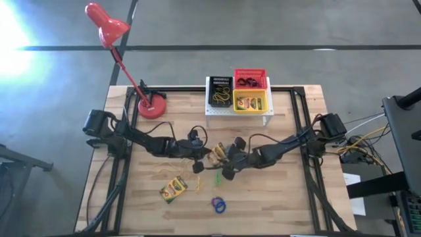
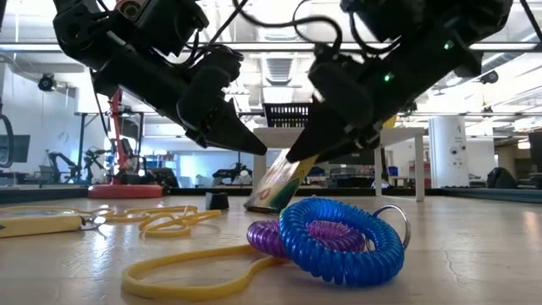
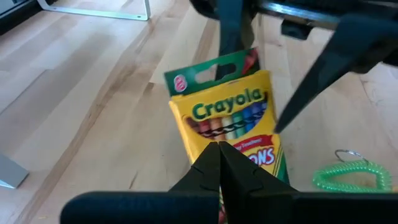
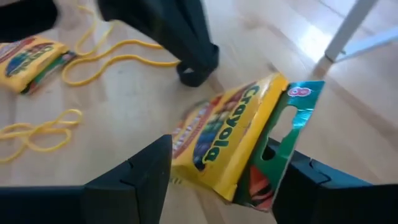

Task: Pick & Place Office Desk Supplies
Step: Put the yellow crayon box into the yellow bin on the shelf

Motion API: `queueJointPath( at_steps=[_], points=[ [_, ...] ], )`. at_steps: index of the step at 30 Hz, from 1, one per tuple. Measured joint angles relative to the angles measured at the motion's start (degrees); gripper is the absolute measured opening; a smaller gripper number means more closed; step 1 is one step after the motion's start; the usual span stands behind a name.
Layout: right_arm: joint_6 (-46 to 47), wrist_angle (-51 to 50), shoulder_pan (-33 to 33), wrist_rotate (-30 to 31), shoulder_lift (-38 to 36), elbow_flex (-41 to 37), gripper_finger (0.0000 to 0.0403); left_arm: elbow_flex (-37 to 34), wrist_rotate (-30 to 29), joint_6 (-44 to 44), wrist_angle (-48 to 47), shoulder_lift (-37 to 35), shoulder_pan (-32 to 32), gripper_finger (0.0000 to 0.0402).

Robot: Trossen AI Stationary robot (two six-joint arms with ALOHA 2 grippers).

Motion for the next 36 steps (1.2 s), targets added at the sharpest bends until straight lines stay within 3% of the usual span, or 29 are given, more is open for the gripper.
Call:
queueJointPath(
  at_steps=[5,11,16,21,27,31,36],
  points=[
    [2.04,1.19,-1.09,0.04,2.25,0.04,0.0195,-0.02,-0.1,0.0,0.09,0.0,0.01,0.0001],
    [3.22,1.44,-1.3,2.45,2.02,0.07,0.0119,-0.04,-1.1,0.02,-0.42,-2.08,0.01,0.0001],
    [2.52,0.7,-1.06,2.97,-0.46,0.09,0.0066,-0.04,-4.41,0.24,-6.98,-8.02,0.01,0.0001],
    [-0.11,-1.68,0.7,2.95,-5.97,0.0,0.0038,-0.76,-11.49,0.26,-13.84,-12.35,0.02,0.0001],
    [-2.0,-4.23,1.9,3.89,-17.29,0.0,0.0031,-1.44,-11.77,-0.49,-12.12,-12.44,-0.01,0.0001],
    [-7.67,-4.27,1.92,11.46,-26.28,0.0,0.0031,-1.46,-11.77,-0.7,-11.11,-11.96,-0.06,0.0001],
    [-13.9,-4.76,1.78,33.56,-36.27,0.03,0.003,-1.46,-11.77,-0.7,-10.62,-11.31,-0.23,0.0001]
  ],
)
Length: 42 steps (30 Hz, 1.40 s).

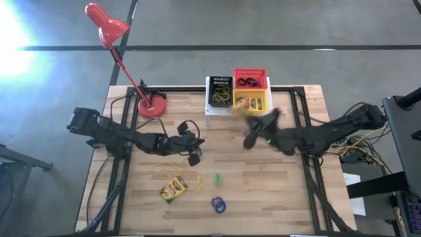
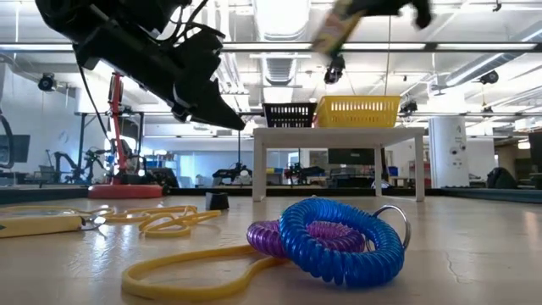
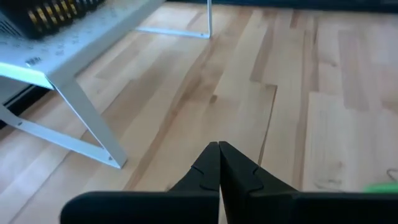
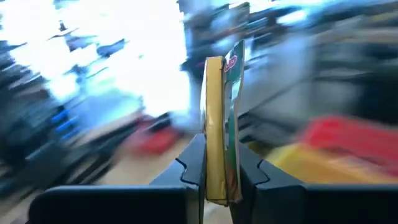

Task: Pick & Place Office Desk Supplies
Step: Put the yellow crayon box into the yellow bin on the shelf

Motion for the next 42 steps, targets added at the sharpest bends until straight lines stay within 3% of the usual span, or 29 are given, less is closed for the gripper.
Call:
queueJointPath(
  at_steps=[3,5,11,17,32,42],
  points=[
    [-0.46,-4.24,-0.92,11.47,-4.12,0.03,0.003,0.0,0.02,0.2,0.12,0.34,0.0,0.0001],
    [3.39,-7.85,-2.51,12.89,-5.7,-0.18,0.003,0.0,0.02,0.92,0.13,0.36,0.0,0.0001],
    [12.72,-12.26,-10.57,7.03,-5.48,-1.73,0.0029,0.0,-0.06,3.04,1.21,0.97,0.0,0.0001],
    [17.74,-12.29,-18.61,-4.72,-0.8,-2.14,0.0029,0.0,-0.24,3.04,1.4,1.01,0.0,0.0001],
    [26.25,-13.16,-22.02,-12.63,3.67,-2.11,0.0089,0.0,-0.23,3.02,2.61,1.01,0.0,0.0001],
    [24.05,-21.84,-22.22,-13.06,-1.4,-1.83,0.0121,0.0,-0.22,3.02,3.04,1.01,0.0,0.0001]
  ],
)
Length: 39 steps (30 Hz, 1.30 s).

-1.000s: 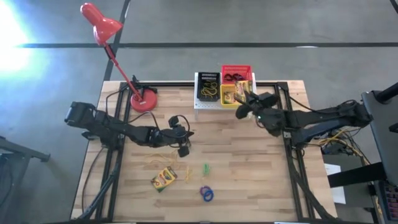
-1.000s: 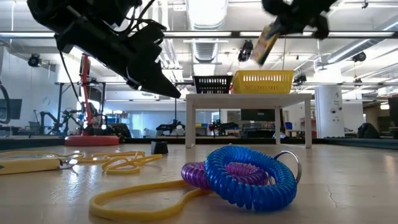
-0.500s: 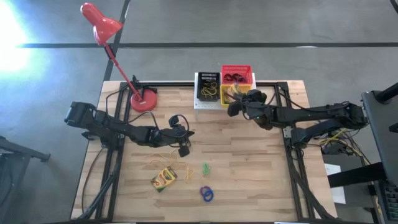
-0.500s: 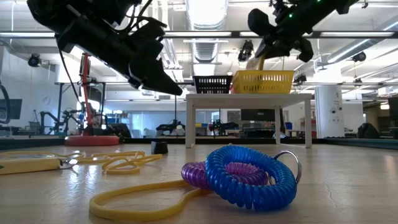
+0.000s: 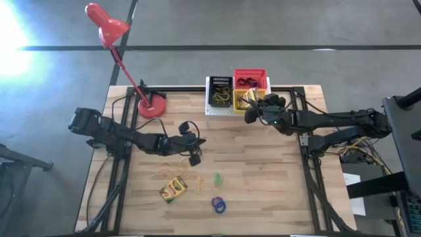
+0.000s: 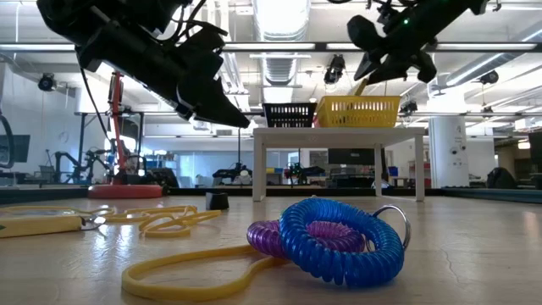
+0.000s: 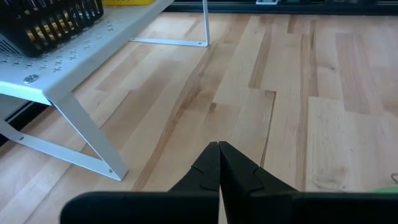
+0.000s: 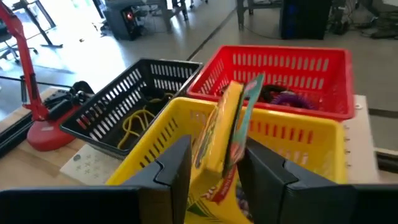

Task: Pick & Place Office Desk Supplies
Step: Put the yellow crayon box into the yellow bin on the shelf, then put the black rubber band into the black bin on the shelf

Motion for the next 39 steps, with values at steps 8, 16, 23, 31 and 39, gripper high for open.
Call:
queueJointPath(
  at_steps=[8,16,23,31,39],
  points=[
    [-2.27,-1.94,-1.7,-8.76,-2.55,0.0,0.0124,0.0,0.0,-0.01,0.2,0.0,0.0,0.0001],
    [-11.06,-5.36,-4.07,-11.32,-5.04,0.21,0.0122,0.0,0.0,-0.22,0.34,0.0,0.0,0.0001],
    [-16.31,-10.23,-1.77,-10.14,-10.28,2.65,0.0121,0.0,0.0,-0.68,2.96,-0.02,0.0,0.0001],
    [-25.02,-5.08,12.41,-10.4,-8.35,2.77,0.0108,0.0,0.01,-0.73,7.42,-0.04,-0.07,0.0001],
    [-33.66,0.54,27.57,-10.44,3.97,2.47,0.0098,0.04,2.88,-0.49,-0.46,-0.11,-0.53,0.0001]
  ],
)
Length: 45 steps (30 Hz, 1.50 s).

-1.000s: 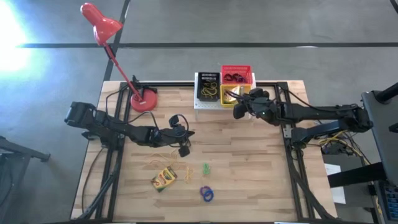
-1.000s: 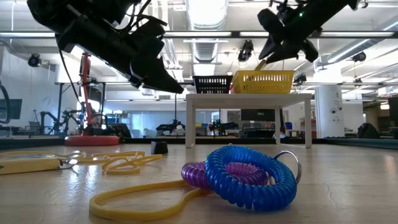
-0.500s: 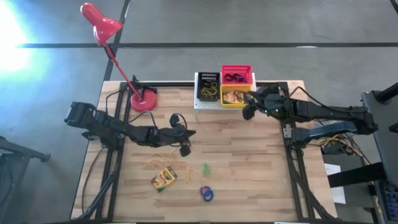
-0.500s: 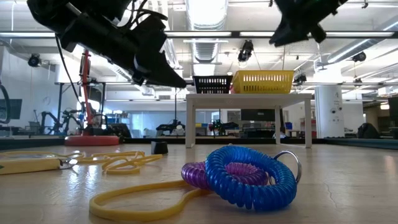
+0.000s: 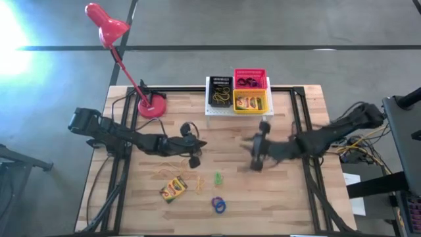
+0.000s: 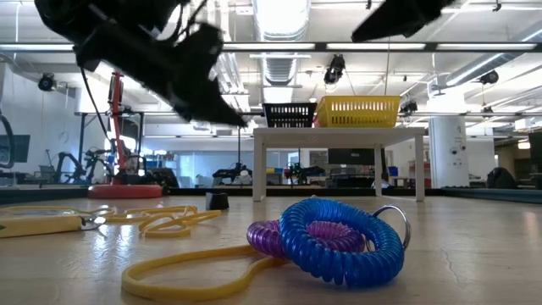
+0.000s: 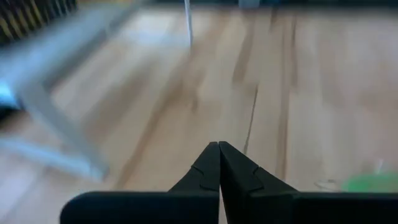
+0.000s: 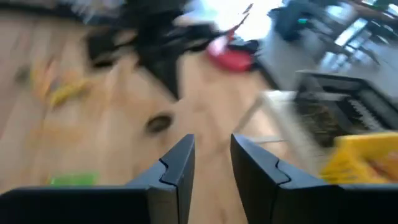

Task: Pick & Place Office Desk Supplies
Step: Put the black rubber band into the black bin on the shelf

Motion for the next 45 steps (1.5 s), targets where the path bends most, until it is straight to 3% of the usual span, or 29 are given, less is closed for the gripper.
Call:
queueJointPath(
  at_steps=[6,12,22,27,34,43,45],
  points=[
    [2.57,-0.83,3.03,0.04,7.57,-0.04,0.0096,1.45,2.59,-6.02,-17.42,-0.11,-0.54,0.0001],
    [7.42,-2.53,3.01,0.04,10.57,-0.04,0.0104,1.77,10.08,0.59,-19.96,-0.11,-0.54,0.0012],
    [12.18,-1.99,2.99,0.06,15.15,-0.32,0.0094,1.79,13.51,4.63,-17.12,2.35,3.13,0.0172],
    [12.26,-1.94,2.99,0.06,16.84,-0.32,0.0088,1.81,14.32,3.49,-16.53,4.25,3.43,0.0211],
    [12.09,-1.92,2.99,0.15,17.03,-0.52,0.0082,1.81,14.56,3.25,-13.47,8.79,3.32,0.0171],
    [12.12,-2.01,2.99,0.5,17.03,-1.4,0.0088,2.19,14.58,0.25,-13.48,8.36,3.3,0.0016],
    [13.12,-1.96,3.0,0.52,17.03,-2.31,0.0089,2.79,14.93,0.23,-13.89,7.87,3.3,0.0009]
  ],
)
